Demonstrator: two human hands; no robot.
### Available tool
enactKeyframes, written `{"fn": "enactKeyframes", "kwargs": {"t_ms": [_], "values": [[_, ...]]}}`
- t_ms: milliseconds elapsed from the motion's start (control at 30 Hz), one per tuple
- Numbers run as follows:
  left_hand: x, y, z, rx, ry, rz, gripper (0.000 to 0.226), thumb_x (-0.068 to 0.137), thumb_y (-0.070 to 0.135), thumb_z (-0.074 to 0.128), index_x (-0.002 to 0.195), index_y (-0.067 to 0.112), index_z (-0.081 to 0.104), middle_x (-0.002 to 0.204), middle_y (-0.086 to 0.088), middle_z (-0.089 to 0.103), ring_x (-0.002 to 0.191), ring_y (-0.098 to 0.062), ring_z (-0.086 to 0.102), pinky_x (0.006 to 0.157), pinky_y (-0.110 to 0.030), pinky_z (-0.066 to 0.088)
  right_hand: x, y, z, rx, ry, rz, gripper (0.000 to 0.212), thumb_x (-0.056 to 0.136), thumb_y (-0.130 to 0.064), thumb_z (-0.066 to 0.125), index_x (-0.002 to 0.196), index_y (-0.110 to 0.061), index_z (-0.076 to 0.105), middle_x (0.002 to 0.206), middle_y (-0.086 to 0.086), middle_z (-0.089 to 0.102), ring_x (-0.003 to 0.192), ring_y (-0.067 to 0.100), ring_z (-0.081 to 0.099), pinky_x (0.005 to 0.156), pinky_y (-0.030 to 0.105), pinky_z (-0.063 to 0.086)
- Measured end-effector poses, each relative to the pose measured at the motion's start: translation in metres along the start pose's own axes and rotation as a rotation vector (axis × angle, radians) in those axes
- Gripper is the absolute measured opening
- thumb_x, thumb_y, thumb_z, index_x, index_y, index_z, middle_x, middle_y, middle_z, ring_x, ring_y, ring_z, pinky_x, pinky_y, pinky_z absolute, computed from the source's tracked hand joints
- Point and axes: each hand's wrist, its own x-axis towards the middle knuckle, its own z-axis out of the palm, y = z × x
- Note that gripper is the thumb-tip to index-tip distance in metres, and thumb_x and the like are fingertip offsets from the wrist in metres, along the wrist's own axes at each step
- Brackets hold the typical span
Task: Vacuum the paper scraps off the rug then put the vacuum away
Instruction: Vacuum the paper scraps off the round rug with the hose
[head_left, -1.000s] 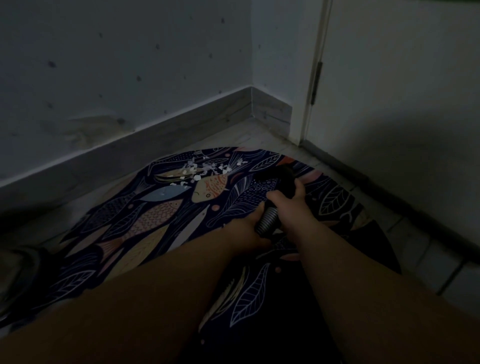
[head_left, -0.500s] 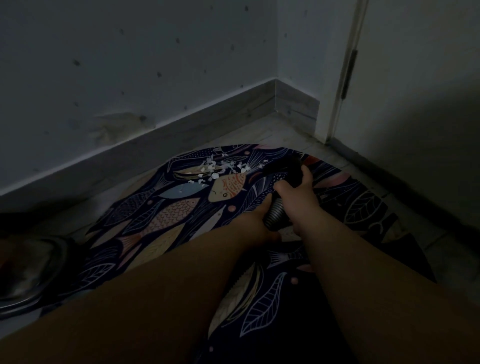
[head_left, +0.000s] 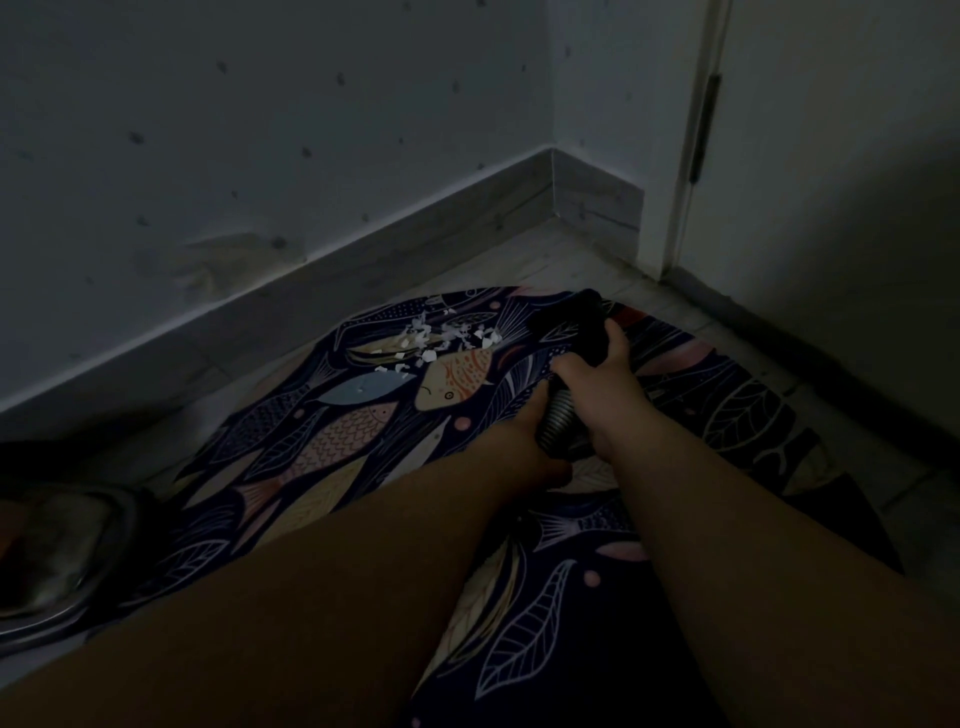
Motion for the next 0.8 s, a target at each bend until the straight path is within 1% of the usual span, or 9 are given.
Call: {"fn": "enactKeyframes", "kwargs": {"t_ms": [100,233,300,367,467,500,567,667,800], "values": [[0.004,0.003,0.001,0.028,-0.001,0.004,0.099,0.087,0.022,0.062,0.146,0.041,-0.015,0.125,-0.014,0.056,0.089,-0.020,0.055,0.084,-0.028,0.048,0.001,0.000,-0.003,0.017,0.006,-0.001,0.079,0.094,-0.024,0.058,0.153,-0.042,0.008,0.144,0.006,0.043,0.102,0.024,0.053,0.085,0.040,0.049],[0.010,0.014,0.006,0.057,0.009,0.018,0.097,0.088,0.021,0.060,0.146,0.041,-0.014,0.128,-0.014,0.056,0.101,-0.026,0.060,0.087,-0.029,0.049,0.001,-0.004,-0.012,0.009,0.064,-0.038,0.080,0.096,-0.020,0.056,0.155,-0.039,0.006,0.146,0.006,0.042,0.094,0.018,0.049,0.080,0.034,0.043],[0.013,0.021,0.009,0.090,0.003,0.025,0.097,0.088,0.023,0.060,0.146,0.043,-0.015,0.131,-0.014,0.054,0.103,-0.026,0.059,0.088,-0.027,0.046,-0.001,-0.006,-0.019,0.003,0.107,-0.044,0.080,0.096,-0.019,0.056,0.155,-0.039,0.005,0.147,0.007,0.042,0.090,0.018,0.048,0.079,0.035,0.044],[0.016,0.026,0.013,0.096,-0.027,0.028,0.097,0.088,0.024,0.061,0.145,0.044,-0.015,0.132,-0.014,0.053,0.104,-0.026,0.058,0.085,-0.024,0.042,-0.004,-0.006,-0.029,-0.014,0.147,-0.036,0.081,0.096,-0.020,0.055,0.154,-0.041,0.004,0.146,0.010,0.043,0.091,0.022,0.050,0.079,0.037,0.045],[0.019,0.033,0.021,0.116,-0.074,0.055,0.098,0.088,0.026,0.062,0.145,0.043,-0.016,0.130,-0.019,0.053,0.104,-0.031,0.059,0.081,-0.027,0.045,-0.009,-0.005,-0.042,-0.032,0.190,-0.028,0.080,0.096,-0.022,0.055,0.154,-0.042,0.003,0.143,0.011,0.046,0.086,0.022,0.052,0.077,0.037,0.045],[0.020,0.037,0.025,0.136,-0.080,0.071,0.097,0.089,0.027,0.061,0.145,0.041,-0.016,0.129,-0.019,0.054,0.105,-0.031,0.058,0.080,-0.026,0.044,-0.011,-0.004,-0.048,-0.039,0.203,-0.034,0.080,0.096,-0.023,0.055,0.154,-0.042,0.003,0.143,0.012,0.046,0.085,0.022,0.051,0.078,0.037,0.045],[0.020,0.041,0.029,0.155,-0.078,0.094,0.095,0.090,0.027,0.060,0.146,0.038,-0.016,0.131,-0.019,0.053,0.109,-0.031,0.056,0.077,-0.022,0.039,-0.014,-0.004,-0.054,-0.050,0.220,-0.040,0.081,0.095,-0.024,0.056,0.154,-0.041,0.003,0.143,0.013,0.046,0.091,0.023,0.050,0.084,0.039,0.047],[0.018,0.047,0.034,0.157,-0.092,0.121,0.094,0.091,0.027,0.059,0.146,0.039,-0.016,0.134,-0.018,0.051,0.111,-0.031,0.056,0.077,-0.022,0.038,-0.019,-0.005,-0.063,-0.038,0.246,-0.042,0.082,0.094,-0.023,0.057,0.154,-0.041,0.003,0.145,0.012,0.044,0.098,0.025,0.050,0.094,0.048,0.049],[0.014,0.050,0.035,0.146,-0.092,0.137,0.094,0.091,0.027,0.060,0.144,0.042,-0.017,0.135,-0.016,0.051,0.111,-0.029,0.056,0.078,-0.022,0.040,-0.023,-0.006,-0.068,-0.019,0.243,-0.039,0.083,0.094,-0.021,0.057,0.153,-0.042,0.003,0.149,0.010,0.039,0.101,0.025,0.050,0.095,0.050,0.050]]}}
